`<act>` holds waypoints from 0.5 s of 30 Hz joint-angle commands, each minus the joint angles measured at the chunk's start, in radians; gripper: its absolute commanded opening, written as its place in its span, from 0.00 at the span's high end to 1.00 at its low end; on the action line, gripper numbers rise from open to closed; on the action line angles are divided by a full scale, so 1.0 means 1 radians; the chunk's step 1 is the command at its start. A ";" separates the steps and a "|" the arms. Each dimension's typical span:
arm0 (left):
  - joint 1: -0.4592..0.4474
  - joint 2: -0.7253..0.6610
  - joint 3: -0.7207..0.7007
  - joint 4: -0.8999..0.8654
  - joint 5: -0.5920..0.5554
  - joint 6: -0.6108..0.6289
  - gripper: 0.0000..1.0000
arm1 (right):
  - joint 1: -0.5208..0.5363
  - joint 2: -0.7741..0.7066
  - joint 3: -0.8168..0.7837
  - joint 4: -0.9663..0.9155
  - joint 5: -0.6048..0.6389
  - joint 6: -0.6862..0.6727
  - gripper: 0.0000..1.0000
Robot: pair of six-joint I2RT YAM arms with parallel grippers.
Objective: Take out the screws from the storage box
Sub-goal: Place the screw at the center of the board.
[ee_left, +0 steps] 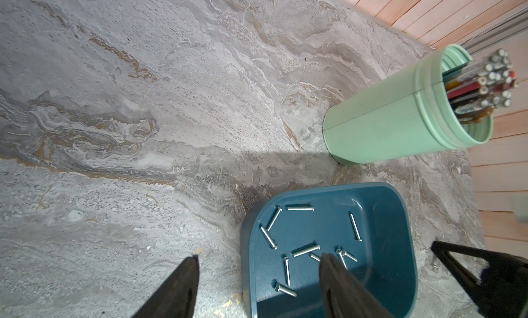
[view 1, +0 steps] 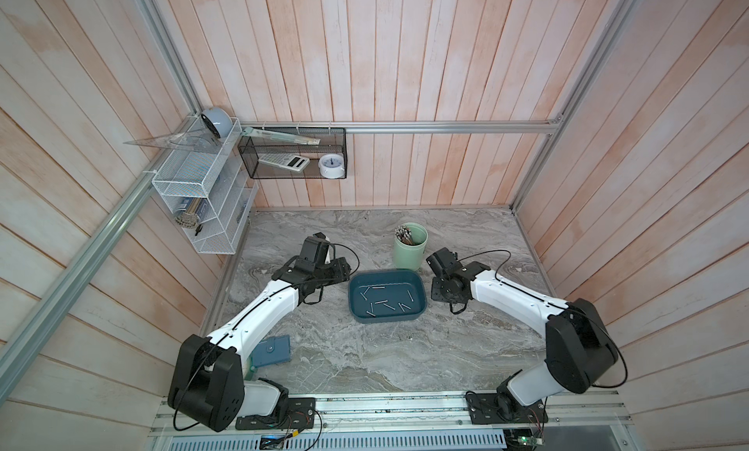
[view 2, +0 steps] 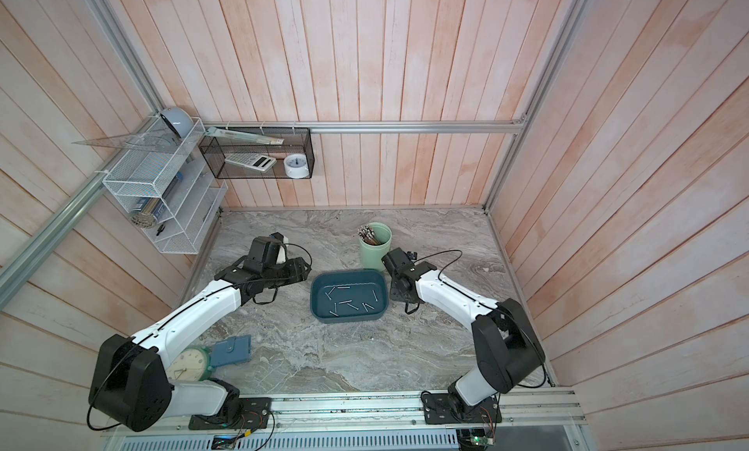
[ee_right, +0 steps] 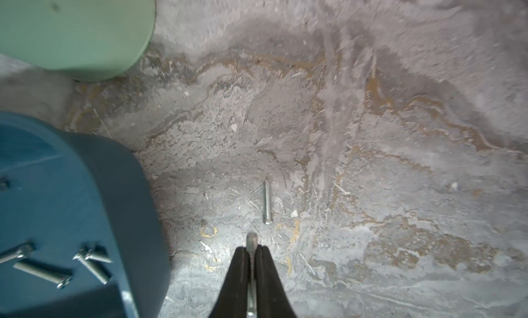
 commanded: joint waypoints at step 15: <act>0.003 -0.001 -0.008 0.015 0.005 -0.003 0.28 | -0.033 0.188 0.020 0.054 -0.084 -0.023 0.90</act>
